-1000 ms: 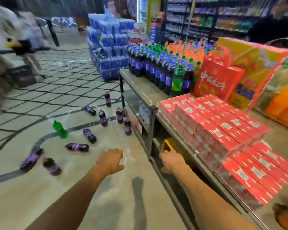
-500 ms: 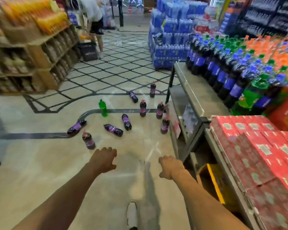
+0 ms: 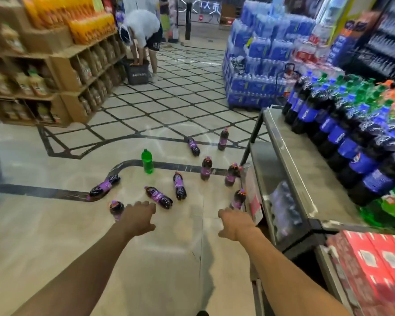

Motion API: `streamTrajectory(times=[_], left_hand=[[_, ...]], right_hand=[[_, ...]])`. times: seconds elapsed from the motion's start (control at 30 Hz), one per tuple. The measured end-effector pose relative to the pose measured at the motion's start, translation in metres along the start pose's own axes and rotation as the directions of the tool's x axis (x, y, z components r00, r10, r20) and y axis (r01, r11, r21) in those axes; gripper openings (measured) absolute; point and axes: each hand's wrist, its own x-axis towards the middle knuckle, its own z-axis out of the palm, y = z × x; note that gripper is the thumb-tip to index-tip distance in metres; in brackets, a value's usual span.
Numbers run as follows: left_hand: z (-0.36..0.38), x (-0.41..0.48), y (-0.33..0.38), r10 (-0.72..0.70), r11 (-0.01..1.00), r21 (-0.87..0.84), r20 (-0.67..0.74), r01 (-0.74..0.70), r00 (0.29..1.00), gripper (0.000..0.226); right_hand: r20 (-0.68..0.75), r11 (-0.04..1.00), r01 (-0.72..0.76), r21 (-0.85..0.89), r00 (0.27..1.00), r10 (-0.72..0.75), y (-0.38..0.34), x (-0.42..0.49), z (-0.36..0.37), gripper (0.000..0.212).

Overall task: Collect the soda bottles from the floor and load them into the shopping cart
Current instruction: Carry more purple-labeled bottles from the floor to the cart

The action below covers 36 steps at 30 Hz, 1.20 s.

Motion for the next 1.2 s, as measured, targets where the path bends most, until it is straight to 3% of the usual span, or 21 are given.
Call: streamTrajectory(times=[0.5, 0.77, 0.97, 1.2], left_hand=[[-0.049, 0.196, -0.07, -0.202, 0.967, -0.124, 0.156, 0.223, 0.967, 0.051], [-0.066, 0.265, -0.122, -0.278, 0.939, -0.143, 0.225, 0.314, 0.934, 0.053], [-0.064, 0.337, -0.186, -0.232, 0.954, -0.142, 0.212, 0.265, 0.949, 0.054], [-0.057, 0.467, -0.278, -0.094, 0.984, -0.124, 0.239, 0.126, 0.966, 0.054]], right_hand=[[0.096, 0.997, 0.075, 0.023, 0.992, -0.077, 0.068, 0.261, -0.089, 0.061], [0.081, 0.987, 0.151, 0.045, 0.985, -0.154, 0.05, 0.367, -0.15, 0.053], [0.105, 0.986, 0.165, 0.036, 0.98, -0.168, 0.008, 0.449, -0.175, 0.056], [0.181, 0.995, 0.06, 0.08, 0.981, -0.073, -0.055, 0.556, -0.186, 0.06]])
